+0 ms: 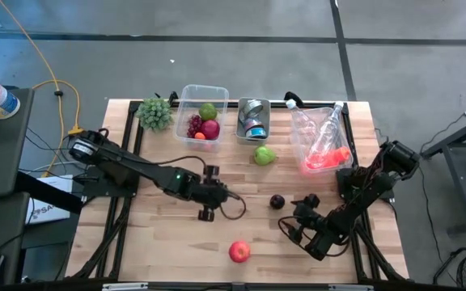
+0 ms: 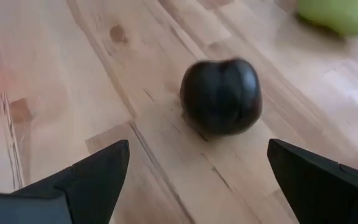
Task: Pick & Place Food Item
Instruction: Put the black plum into the left transparent bin
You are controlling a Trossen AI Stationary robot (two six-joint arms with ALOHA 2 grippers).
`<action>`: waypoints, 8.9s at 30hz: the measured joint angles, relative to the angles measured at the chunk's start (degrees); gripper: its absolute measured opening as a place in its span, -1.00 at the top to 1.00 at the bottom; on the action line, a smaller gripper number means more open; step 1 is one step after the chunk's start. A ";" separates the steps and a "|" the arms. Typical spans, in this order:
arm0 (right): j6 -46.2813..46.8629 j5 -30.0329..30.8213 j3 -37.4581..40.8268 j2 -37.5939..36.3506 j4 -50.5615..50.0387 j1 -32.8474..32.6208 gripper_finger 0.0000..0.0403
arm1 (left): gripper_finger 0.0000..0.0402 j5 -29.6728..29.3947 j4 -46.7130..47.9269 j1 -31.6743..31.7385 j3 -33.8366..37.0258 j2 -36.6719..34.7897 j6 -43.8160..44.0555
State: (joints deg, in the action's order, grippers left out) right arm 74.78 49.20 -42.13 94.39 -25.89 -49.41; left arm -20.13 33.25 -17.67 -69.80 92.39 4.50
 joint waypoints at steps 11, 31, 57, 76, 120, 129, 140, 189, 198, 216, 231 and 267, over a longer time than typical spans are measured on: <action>-0.97 0.19 -0.02 5.33 3.90 2.35 -0.85 | 0.37 0.67 0.01 2.71 0.17 2.53 -1.11; -12.19 2.43 -0.02 8.26 7.61 10.85 -0.41 | 0.37 3.81 1.32 0.24 0.61 4.81 -4.47; -18.90 -0.68 -0.02 -1.53 10.38 13.59 -0.05 | 0.37 3.78 -4.95 2.81 0.61 6.56 -17.02; -36.40 -6.98 -0.04 -4.79 28.68 14.00 -0.05 | -0.34 -16.60 -24.85 -5.53 0.66 8.41 -35.53; -46.59 -50.75 -0.04 -4.72 52.37 30.82 -0.05 | -0.43 -6.92 -38.16 -5.95 0.59 9.86 -57.98; -46.57 -50.74 -0.04 -4.72 52.23 30.82 -0.05 | -0.19 -6.74 -38.60 -5.99 0.61 9.86 -57.68; -44.89 -47.49 -0.04 -4.72 51.85 30.71 -0.26 | -0.21 -6.56 -37.82 -6.10 0.61 9.86 -54.66; -43.05 -12.71 -0.02 -16.34 22.44 17.31 -0.65 | -0.17 -27.56 6.63 -2.02 0.59 -11.74 24.26; -43.07 -11.51 -0.02 -16.28 21.29 16.02 -0.65 | -0.17 -20.88 6.92 18.29 0.59 -20.59 19.46; -42.90 -11.64 -0.02 -16.24 20.07 16.02 -0.65 | -0.32 -8.53 6.62 40.49 0.61 -13.72 15.46; -41.57 -11.64 -0.02 -16.24 18.25 16.02 -0.65 | -0.32 -8.66 4.47 39.27 0.61 -12.71 7.09; -40.04 -13.28 -0.02 -16.22 15.80 16.04 -0.65 | -0.33 -8.71 2.47 35.56 0.61 -12.60 -2.65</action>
State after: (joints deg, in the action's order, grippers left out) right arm 34.74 35.92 -42.15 78.17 -10.08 -33.36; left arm -28.84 35.73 17.89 -69.19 79.79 1.85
